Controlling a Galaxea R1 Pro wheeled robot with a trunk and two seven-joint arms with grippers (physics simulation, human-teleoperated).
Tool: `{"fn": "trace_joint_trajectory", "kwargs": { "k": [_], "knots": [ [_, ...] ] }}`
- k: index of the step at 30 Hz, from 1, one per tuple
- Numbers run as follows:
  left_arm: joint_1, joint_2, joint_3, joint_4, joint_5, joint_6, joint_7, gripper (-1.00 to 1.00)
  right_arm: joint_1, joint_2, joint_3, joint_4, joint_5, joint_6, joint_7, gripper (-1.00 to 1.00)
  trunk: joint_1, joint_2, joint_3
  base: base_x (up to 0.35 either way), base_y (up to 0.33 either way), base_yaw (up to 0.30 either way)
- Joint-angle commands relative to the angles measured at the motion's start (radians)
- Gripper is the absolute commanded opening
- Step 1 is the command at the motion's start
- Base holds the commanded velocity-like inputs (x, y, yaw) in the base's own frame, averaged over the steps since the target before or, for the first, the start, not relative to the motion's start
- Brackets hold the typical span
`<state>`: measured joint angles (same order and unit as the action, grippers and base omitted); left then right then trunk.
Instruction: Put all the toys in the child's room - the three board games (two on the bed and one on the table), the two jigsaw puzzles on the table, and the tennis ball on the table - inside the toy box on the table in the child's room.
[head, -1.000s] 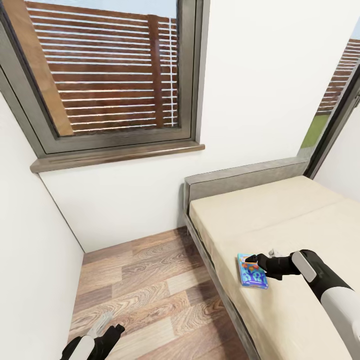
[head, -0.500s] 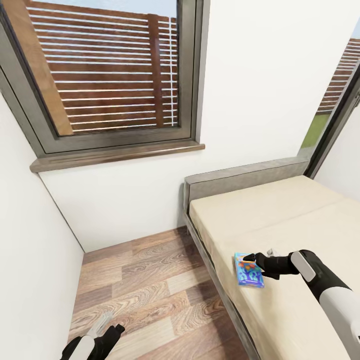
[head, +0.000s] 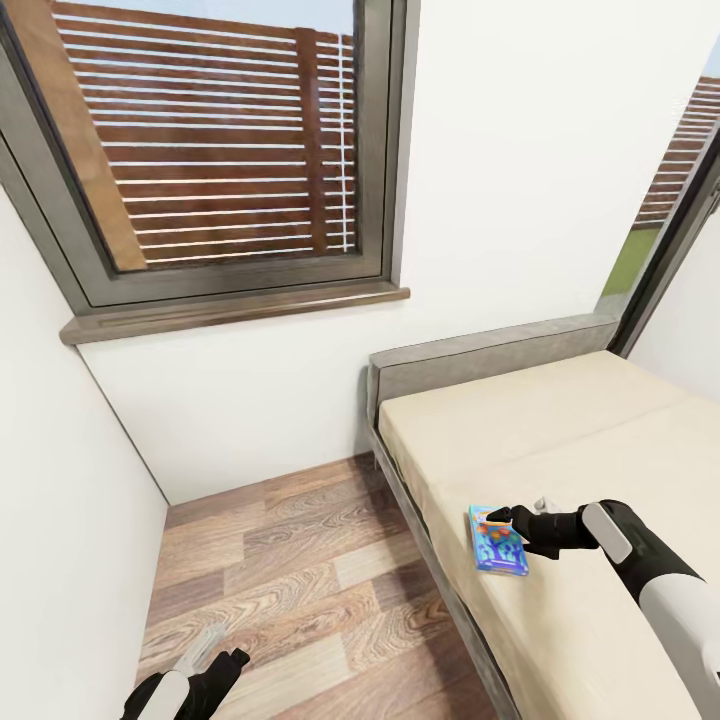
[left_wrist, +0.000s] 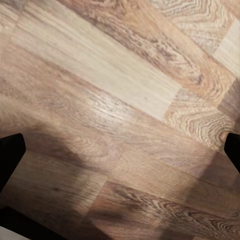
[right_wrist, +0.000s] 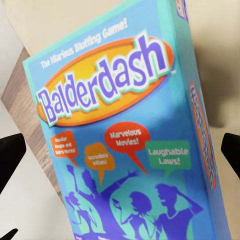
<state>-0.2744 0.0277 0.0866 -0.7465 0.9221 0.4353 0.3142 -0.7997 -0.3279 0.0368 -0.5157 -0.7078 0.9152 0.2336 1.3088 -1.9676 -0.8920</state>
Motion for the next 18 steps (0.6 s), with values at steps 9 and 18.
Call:
{"fn": "trace_joint_trajectory", "kwargs": {
  "k": [9, 18],
  "knots": [
    [0.0, 0.0, 0.001, -0.002, 0.011, 0.003, 0.008, 1.0, 0.0, -0.001, 0.005, 0.0, 0.017, 0.001, 0.007, 1.0, 0.0, 0.0, -0.001, 0.0, 0.0, 0.0],
    [0.0, 0.0, 0.001, -0.002, 0.011, 0.003, 0.008, 1.0, 0.0, -0.002, 0.005, 0.0, 0.017, 0.001, 0.007, 1.0, 0.0, 0.0, -0.001, 0.0, 0.0, 0.0]
  ]
}}
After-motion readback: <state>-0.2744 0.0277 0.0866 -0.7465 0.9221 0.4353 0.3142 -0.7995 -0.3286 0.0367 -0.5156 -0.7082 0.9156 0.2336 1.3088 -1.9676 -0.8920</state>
